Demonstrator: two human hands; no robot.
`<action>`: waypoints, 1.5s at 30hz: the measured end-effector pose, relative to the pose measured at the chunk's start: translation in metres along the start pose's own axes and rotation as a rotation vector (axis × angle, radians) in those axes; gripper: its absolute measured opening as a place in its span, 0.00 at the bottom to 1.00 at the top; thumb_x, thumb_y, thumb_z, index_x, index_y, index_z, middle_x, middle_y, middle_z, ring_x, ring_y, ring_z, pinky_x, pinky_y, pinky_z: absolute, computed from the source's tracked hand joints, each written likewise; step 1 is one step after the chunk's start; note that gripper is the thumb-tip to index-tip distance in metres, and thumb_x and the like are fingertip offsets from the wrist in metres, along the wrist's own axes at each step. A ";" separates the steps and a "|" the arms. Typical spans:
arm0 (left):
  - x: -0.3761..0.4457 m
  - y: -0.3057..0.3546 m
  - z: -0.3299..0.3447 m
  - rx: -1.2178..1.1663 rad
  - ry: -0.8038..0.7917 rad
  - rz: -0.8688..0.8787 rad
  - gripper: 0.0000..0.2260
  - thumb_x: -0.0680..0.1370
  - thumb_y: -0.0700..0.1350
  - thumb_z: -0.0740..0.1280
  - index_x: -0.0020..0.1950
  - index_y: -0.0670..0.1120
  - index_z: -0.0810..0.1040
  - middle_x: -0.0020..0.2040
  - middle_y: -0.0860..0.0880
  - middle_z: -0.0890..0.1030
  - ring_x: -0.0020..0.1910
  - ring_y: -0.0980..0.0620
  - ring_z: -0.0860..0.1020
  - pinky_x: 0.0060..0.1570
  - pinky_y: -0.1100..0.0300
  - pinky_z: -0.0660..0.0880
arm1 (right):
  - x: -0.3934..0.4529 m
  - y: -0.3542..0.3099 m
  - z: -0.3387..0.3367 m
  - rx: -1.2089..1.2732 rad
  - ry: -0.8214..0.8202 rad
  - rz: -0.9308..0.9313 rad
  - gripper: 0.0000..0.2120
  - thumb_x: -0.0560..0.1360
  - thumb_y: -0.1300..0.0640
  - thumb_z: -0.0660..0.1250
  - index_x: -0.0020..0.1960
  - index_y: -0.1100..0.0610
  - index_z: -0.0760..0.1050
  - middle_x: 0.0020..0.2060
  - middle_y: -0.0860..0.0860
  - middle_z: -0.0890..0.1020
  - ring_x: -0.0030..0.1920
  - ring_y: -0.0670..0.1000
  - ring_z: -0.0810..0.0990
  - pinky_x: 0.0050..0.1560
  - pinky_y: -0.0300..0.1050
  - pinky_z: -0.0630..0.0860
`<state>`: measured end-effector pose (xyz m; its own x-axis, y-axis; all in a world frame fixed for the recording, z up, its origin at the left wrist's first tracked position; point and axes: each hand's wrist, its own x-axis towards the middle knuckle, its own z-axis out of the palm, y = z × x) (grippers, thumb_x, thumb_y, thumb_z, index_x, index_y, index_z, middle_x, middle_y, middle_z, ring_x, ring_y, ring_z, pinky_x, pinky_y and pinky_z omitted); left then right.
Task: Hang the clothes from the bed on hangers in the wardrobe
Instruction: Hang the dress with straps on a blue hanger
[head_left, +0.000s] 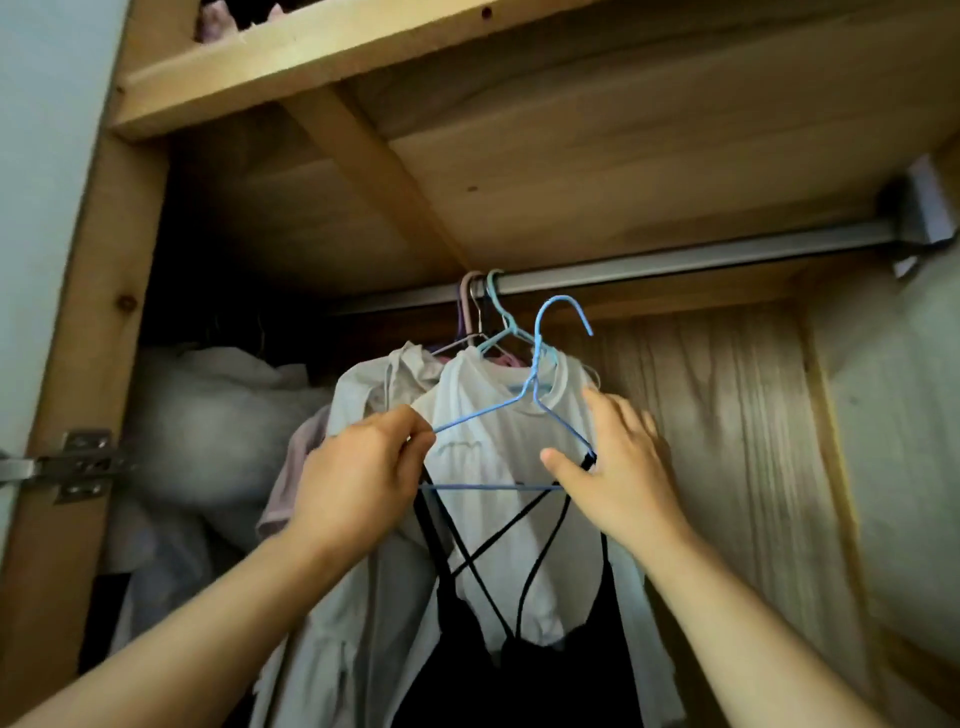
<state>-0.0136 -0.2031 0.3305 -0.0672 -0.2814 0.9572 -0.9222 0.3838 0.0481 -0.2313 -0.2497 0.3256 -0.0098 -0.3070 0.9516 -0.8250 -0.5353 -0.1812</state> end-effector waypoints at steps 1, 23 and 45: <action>-0.021 -0.005 -0.007 -0.021 0.001 -0.020 0.06 0.78 0.50 0.63 0.45 0.51 0.77 0.38 0.56 0.77 0.45 0.52 0.76 0.37 0.58 0.66 | -0.011 -0.004 0.005 0.034 -0.020 -0.028 0.32 0.72 0.48 0.70 0.71 0.57 0.64 0.66 0.51 0.71 0.67 0.54 0.66 0.65 0.46 0.60; -0.462 -0.002 -0.322 0.443 -0.242 -0.938 0.13 0.72 0.61 0.60 0.43 0.56 0.79 0.40 0.63 0.77 0.38 0.67 0.76 0.34 0.76 0.66 | -0.363 -0.260 0.036 1.192 -1.054 0.052 0.13 0.62 0.60 0.79 0.38 0.47 0.78 0.29 0.47 0.81 0.31 0.43 0.78 0.35 0.30 0.72; -0.641 0.096 -0.683 1.265 0.086 -1.618 0.03 0.70 0.57 0.63 0.42 0.65 0.74 0.33 0.62 0.78 0.33 0.63 0.77 0.33 0.58 0.77 | -0.543 -0.698 -0.069 1.798 -1.784 -0.479 0.10 0.64 0.59 0.78 0.37 0.48 0.79 0.27 0.55 0.78 0.29 0.46 0.73 0.31 0.38 0.70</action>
<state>0.2010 0.6154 -0.0839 0.8861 0.3791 0.2668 0.1891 -0.8210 0.5387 0.3112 0.3453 -0.0472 0.8902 0.4110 0.1967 0.3203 -0.2577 -0.9116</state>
